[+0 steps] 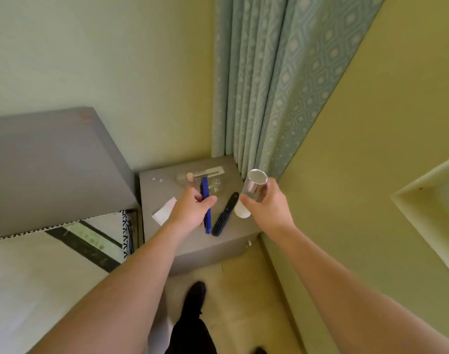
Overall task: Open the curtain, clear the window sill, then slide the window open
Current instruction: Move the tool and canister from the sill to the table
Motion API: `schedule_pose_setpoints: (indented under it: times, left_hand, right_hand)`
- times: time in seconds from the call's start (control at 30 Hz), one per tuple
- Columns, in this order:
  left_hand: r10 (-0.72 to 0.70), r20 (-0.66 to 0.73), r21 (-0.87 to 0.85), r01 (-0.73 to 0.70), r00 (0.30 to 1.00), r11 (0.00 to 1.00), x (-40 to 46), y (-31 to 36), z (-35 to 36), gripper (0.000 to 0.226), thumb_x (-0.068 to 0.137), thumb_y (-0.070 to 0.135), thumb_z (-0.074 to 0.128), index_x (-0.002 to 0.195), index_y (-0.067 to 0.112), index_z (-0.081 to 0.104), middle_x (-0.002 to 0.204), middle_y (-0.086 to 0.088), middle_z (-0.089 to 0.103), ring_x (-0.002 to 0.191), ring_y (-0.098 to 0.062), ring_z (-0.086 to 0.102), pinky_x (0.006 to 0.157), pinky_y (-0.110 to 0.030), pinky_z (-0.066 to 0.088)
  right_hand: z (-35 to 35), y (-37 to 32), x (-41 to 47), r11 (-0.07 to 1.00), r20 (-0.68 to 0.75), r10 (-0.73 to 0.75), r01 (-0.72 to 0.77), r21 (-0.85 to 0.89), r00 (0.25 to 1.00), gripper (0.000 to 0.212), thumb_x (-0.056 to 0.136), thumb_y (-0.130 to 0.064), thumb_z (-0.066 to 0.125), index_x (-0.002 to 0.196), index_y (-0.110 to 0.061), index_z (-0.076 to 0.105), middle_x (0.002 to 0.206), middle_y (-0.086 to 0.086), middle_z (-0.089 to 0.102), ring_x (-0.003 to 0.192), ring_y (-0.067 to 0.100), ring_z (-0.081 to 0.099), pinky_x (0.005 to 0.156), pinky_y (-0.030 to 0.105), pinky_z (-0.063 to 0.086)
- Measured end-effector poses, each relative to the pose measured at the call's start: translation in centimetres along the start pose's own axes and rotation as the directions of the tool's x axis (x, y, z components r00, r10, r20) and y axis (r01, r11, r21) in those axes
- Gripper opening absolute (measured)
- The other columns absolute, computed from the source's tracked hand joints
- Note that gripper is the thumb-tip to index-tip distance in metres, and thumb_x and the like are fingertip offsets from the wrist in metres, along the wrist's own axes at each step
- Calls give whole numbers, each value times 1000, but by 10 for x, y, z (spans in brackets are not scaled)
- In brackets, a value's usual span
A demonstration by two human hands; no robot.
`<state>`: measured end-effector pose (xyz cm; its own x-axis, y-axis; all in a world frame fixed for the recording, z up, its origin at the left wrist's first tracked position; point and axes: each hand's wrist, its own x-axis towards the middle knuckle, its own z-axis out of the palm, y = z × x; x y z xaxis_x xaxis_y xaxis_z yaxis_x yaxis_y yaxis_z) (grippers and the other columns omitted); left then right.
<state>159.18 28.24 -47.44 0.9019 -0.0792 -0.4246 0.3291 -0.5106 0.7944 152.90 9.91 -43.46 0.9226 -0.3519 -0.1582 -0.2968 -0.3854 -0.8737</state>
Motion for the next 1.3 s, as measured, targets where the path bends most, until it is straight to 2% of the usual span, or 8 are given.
schedule_pose_setpoints:
  times: [0.13, 0.27, 0.43, 0.73, 0.83, 0.93, 1.03, 1.3]
  left_hand:
    - [-91, -46, 54, 94, 995, 994, 63, -32, -49, 53, 83, 50, 66, 117, 14, 48, 98, -10, 65, 83, -26, 66, 81, -43, 55]
    - [-149, -50, 60, 152, 988, 987, 125, -64, -96, 33, 83, 39, 67, 85, 6, 63, 82, -16, 69, 74, -31, 67, 74, -45, 57]
    - [-198, -84, 137, 208, 977, 969, 187, -107, -131, 37, 75, 30, 71, 57, 12, 44, 47, 0, 40, 44, -20, 41, 50, -28, 35]
    - [-209, -33, 367, 206, 977, 907, 289, -177, -113, 35, 79, 28, 71, 100, 13, 48, 79, -7, 55, 74, -25, 59, 57, -30, 43]
    - [-144, -25, 445, 141, 989, 885, 312, -193, -103, 37, 79, 30, 72, 103, 15, 48, 87, -8, 56, 75, -24, 57, 51, -27, 39]
    - [-105, -11, 493, 97, 994, 865, 334, -207, -87, 38, 79, 32, 72, 105, 17, 49, 91, -8, 55, 76, -24, 58, 59, -34, 51]
    - [-106, 10, 518, 85, 994, 851, 348, -217, -75, 40, 80, 34, 72, 107, 16, 48, 95, -8, 57, 82, -27, 60, 71, -41, 56]
    - [-61, 38, 570, 29, 997, 821, 362, -231, -59, 44, 82, 38, 71, 111, 18, 45, 99, -5, 56, 87, -25, 58, 75, -39, 56]
  right_hand:
    - [68, -14, 48, 999, 100, 22, -18, -41, 995, 34, 76, -32, 72, 104, -30, 52, 90, -16, 59, 80, 3, 58, 62, 18, 42]
    - [137, -23, 93, 998, 192, 28, -16, -65, 981, 35, 76, -26, 72, 106, -31, 55, 99, -11, 62, 92, 5, 58, 74, 21, 45]
    - [205, -13, 132, 995, 253, 81, -62, -80, 964, 40, 77, -23, 72, 111, -34, 55, 100, -15, 59, 90, -3, 56, 67, 13, 41]
    - [306, 47, 191, 976, 216, 183, -151, -158, 959, 35, 83, -13, 58, 107, -36, 49, 114, -2, 57, 94, 17, 60, 72, 28, 53]
    - [331, 67, 194, 968, 220, 235, -207, -142, 947, 42, 86, -13, 56, 99, -49, 38, 111, -1, 59, 94, 18, 62, 70, 32, 54]
    - [350, 86, 200, 959, 182, 279, -265, -96, 943, 50, 88, -15, 58, 97, -57, 33, 112, -4, 59, 97, 19, 60, 75, 33, 52]
    - [362, 102, 206, 955, 144, 292, -281, -95, 945, 47, 89, -19, 57, 105, -55, 33, 111, -6, 57, 92, 17, 58, 73, 30, 48]
    - [378, 123, 212, 956, 59, 291, -289, -44, 955, 34, 90, -25, 55, 111, -48, 40, 116, -5, 60, 94, 17, 58, 71, 29, 46]
